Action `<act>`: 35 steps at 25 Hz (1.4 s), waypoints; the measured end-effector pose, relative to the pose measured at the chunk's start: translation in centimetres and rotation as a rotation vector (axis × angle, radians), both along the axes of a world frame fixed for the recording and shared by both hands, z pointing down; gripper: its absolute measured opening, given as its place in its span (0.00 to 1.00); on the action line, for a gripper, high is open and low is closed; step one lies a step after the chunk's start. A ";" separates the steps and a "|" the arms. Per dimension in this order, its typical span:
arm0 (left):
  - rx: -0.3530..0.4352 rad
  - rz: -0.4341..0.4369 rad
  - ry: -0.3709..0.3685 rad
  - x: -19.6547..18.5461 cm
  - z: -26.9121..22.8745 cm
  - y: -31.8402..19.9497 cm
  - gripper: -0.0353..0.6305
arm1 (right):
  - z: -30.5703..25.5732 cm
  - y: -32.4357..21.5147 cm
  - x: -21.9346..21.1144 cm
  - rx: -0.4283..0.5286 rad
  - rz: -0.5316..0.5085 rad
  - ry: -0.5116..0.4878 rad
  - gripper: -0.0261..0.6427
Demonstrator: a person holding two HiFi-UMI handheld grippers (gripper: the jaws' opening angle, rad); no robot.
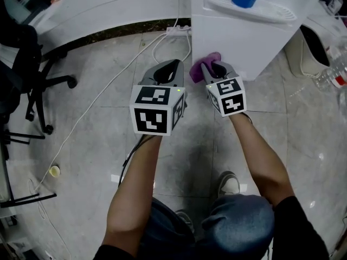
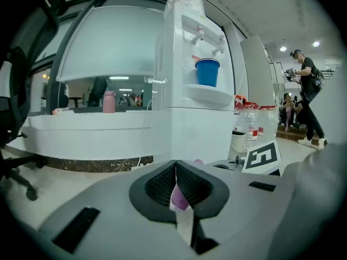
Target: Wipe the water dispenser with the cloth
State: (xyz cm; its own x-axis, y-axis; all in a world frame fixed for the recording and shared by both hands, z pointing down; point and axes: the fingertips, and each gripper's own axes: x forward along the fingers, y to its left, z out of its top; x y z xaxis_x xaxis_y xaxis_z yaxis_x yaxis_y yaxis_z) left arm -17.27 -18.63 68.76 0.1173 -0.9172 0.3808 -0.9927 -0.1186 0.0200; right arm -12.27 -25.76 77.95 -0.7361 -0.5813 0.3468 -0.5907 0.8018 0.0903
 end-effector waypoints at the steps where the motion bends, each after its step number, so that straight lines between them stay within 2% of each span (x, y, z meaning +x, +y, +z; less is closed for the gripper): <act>1: 0.001 0.004 0.002 0.2 0.0 -0.2 0.09 | 0.1 -0.1 0.6 0.004 0.007 0.007 0.09; 19: -0.004 0.100 0.069 6.5 0.8 -4.1 0.09 | 0.6 -4.6 13.1 0.007 0.219 0.055 0.09; 28: -0.027 0.152 0.066 9.4 2.2 -5.7 0.09 | 1.9 -6.5 19.6 -0.032 0.332 0.080 0.09; 35: -0.031 0.190 0.044 10.7 2.7 -6.1 0.09 | 0.3 -6.8 21.1 -0.014 0.365 0.051 0.09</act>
State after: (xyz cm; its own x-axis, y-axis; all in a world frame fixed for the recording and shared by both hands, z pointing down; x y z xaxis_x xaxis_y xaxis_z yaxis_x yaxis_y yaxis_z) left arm -6.54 -24.76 71.42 0.3045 -0.8647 0.3995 -0.9506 -0.3027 0.0693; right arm 8.86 -32.58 78.27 -0.4626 -0.7972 0.3878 -0.8331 0.5406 0.1175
